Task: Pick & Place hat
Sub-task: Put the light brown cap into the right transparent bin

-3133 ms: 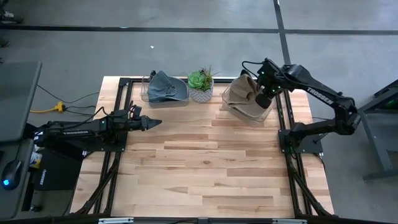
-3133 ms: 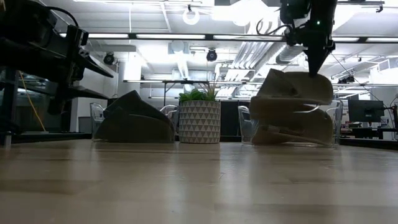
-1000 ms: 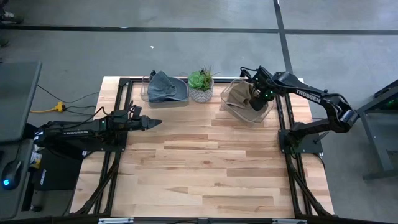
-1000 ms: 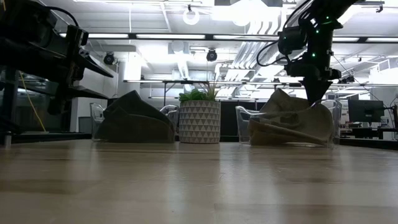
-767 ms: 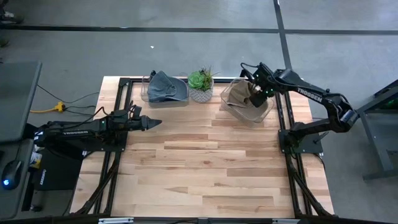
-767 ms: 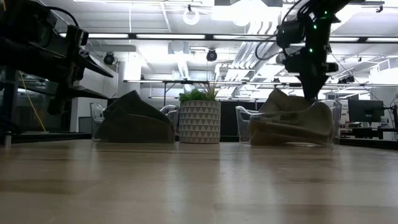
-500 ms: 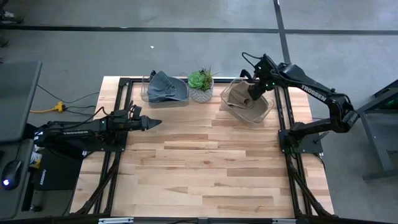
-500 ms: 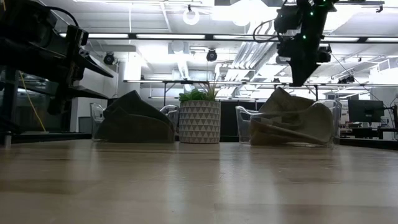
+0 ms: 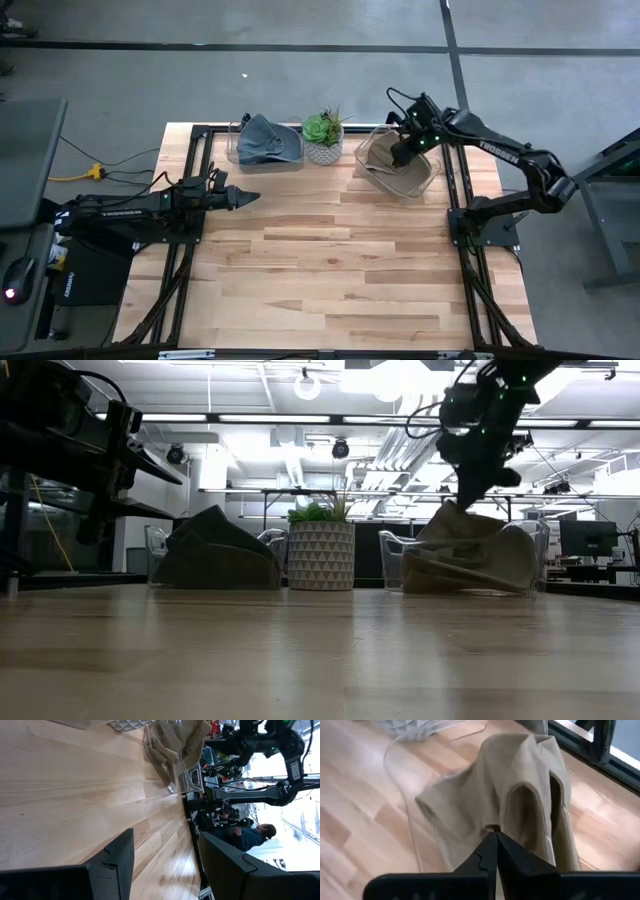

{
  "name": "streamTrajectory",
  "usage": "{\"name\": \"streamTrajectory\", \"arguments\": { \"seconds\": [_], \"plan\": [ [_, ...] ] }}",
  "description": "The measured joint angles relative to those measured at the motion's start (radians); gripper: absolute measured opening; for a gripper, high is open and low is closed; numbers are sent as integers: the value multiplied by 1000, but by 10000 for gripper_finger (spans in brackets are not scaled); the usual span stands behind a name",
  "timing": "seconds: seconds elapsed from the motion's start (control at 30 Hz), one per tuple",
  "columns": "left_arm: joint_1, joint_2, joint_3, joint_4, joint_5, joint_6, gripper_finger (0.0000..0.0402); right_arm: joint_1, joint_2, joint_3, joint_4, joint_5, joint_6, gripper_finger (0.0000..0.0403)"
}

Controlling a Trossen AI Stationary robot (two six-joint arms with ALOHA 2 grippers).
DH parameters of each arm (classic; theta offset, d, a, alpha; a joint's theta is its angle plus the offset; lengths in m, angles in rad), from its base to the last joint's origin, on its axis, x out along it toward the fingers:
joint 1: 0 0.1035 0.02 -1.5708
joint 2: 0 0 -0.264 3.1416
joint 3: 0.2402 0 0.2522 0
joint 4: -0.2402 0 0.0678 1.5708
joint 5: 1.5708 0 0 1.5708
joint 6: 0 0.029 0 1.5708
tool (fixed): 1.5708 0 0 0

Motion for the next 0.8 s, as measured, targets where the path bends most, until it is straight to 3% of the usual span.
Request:
{"name": "streamTrajectory", "arguments": {
  "seconds": [0.53,0.8],
  "plan": [
    [0,0,0,0,0,0,183,-77,0,-196,163,163,121,1],
    [0,0,0,0,0,0,183,-92,0,-279,194,106,140,0]
  ]
}}
